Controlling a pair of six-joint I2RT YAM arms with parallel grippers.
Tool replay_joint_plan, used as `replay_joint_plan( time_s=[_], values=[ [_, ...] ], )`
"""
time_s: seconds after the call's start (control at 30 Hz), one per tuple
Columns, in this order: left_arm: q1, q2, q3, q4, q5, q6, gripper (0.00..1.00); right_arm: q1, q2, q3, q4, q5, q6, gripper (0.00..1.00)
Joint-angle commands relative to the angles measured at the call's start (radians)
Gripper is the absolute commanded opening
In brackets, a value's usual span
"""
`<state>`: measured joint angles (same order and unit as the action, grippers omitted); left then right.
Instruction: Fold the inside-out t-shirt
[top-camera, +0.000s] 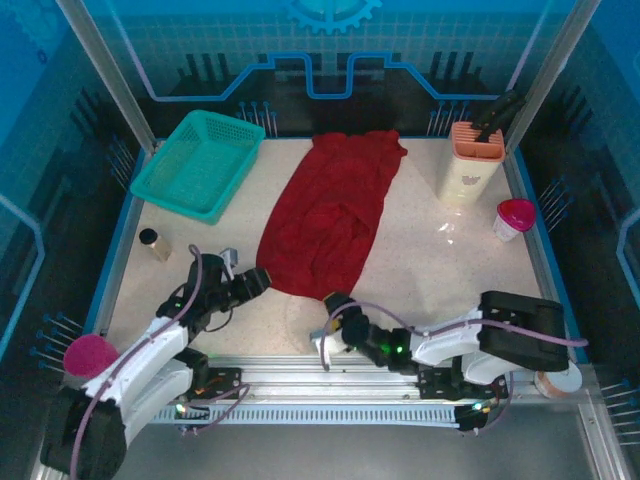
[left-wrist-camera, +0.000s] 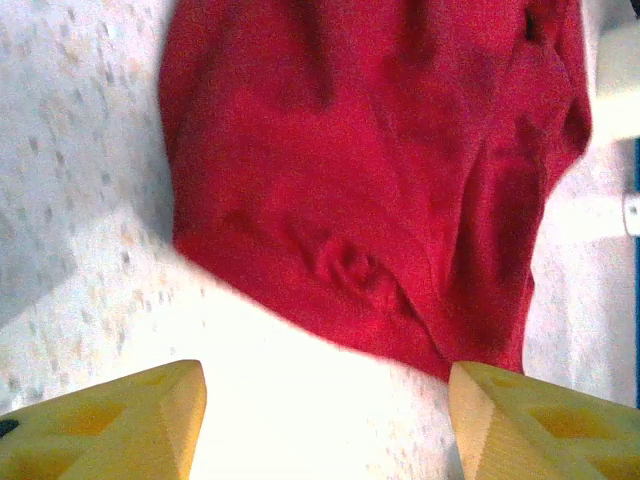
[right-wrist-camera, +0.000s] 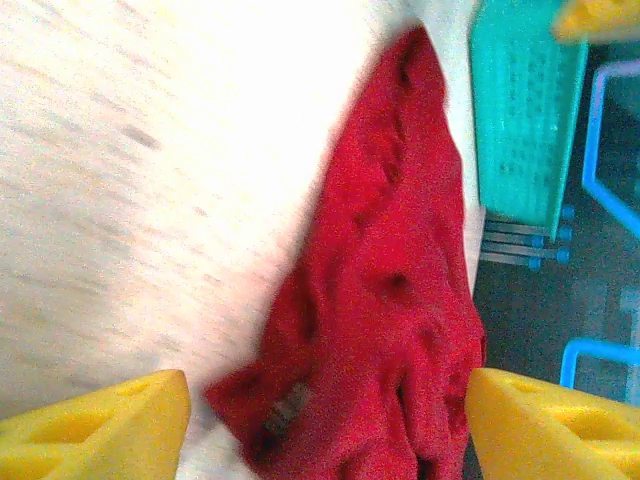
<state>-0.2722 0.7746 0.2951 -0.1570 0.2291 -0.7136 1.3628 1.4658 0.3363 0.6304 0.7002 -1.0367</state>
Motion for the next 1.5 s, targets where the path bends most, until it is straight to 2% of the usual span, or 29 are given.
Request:
replay_joint_plan(
  time_s=[0.0,0.07,0.17,0.23,0.3,0.33,0.4,0.5,0.57,0.67,0.73,0.83,0.9,0.93,1.0,1.03,1.1,1.2,1.27,1.37,1.4,1.47],
  values=[
    [-0.027,-0.096,0.089,-0.057,0.009,0.021,0.68,0.049,0.027,0.022,0.242,0.112,0.057,0.77],
    [-0.03,-0.041,0.186,-0.143,0.023,0.08,0.69,0.014,-0.003,0.034,0.264,0.048,0.101,0.81],
    [-0.043,0.095,0.284,-0.129,0.072,0.114,0.7,-0.114,-0.141,0.093,0.067,-0.202,0.297,0.83],
    [-0.052,0.199,0.343,-0.09,0.092,0.129,0.7,-0.268,-0.236,0.152,-0.11,-0.448,0.537,0.85],
    [-0.064,0.3,0.413,-0.07,0.09,0.178,0.7,-0.436,-0.263,0.186,-0.142,-0.61,0.8,0.87],
    [-0.071,0.361,0.452,-0.062,0.08,0.2,0.7,-0.505,-0.255,0.195,-0.131,-0.627,0.925,0.87],
    [-0.087,0.47,0.522,-0.047,0.076,0.239,0.7,-0.583,-0.228,0.242,-0.195,-0.534,1.155,0.83],
    [-0.128,0.624,0.597,-0.037,0.038,0.314,0.69,-0.675,-0.14,0.396,-0.509,-0.525,1.474,0.69],
    [-0.155,0.699,0.598,-0.005,-0.01,0.351,0.68,-0.7,-0.054,0.499,-0.67,-0.576,1.601,0.65],
    [-0.179,0.768,0.525,0.075,-0.1,0.344,0.65,-0.678,0.059,0.596,-0.761,-0.6,1.662,0.64],
    [-0.183,0.778,0.437,0.142,-0.135,0.309,0.65,-0.639,0.124,0.649,-0.819,-0.513,1.678,0.71],
    [-0.188,0.744,0.292,0.219,-0.137,0.223,0.61,-0.622,0.24,0.733,-0.924,-0.413,1.722,0.69],
    [-0.236,0.689,0.224,0.199,-0.161,0.184,0.53,-0.627,0.301,0.742,-0.927,-0.421,1.725,0.59],
    [-0.309,0.657,0.212,0.155,-0.227,0.199,0.53,-0.627,0.322,0.737,-0.923,-0.42,1.717,0.53],
    [-0.454,0.624,0.22,0.057,-0.324,0.195,0.54,-0.628,0.334,0.71,-0.92,-0.426,1.699,0.27],
    [-0.496,0.616,0.22,0.031,-0.295,0.164,0.54,-0.629,0.323,0.68,-0.93,-0.415,1.695,0.13],
    [-0.541,0.588,0.19,0.032,-0.213,0.069,0.53,-0.635,0.264,0.612,-0.976,-0.377,1.701,0.01],
    [-0.616,0.471,0.15,0.026,-0.176,-0.049,0.54,-0.66,0.116,0.482,-1.068,-0.327,1.72,0.0],
    [-0.63,0.376,0.191,-0.056,-0.182,-0.068,0.55,-0.69,0.044,0.435,-1.096,-0.375,1.693,0.0],
    [-0.625,0.267,0.313,-0.147,-0.26,-0.012,0.64,-0.748,-0.013,0.41,-1.117,-0.461,1.677,0.0],
    [-0.622,0.262,0.355,-0.146,-0.29,0.028,0.68,-0.77,-0.022,0.408,-1.106,-0.481,1.672,0.02],
    [-0.6,0.301,0.434,-0.114,-0.319,0.099,0.71,-0.825,-0.022,0.414,-1.095,-0.521,1.67,0.07]
  ],
)
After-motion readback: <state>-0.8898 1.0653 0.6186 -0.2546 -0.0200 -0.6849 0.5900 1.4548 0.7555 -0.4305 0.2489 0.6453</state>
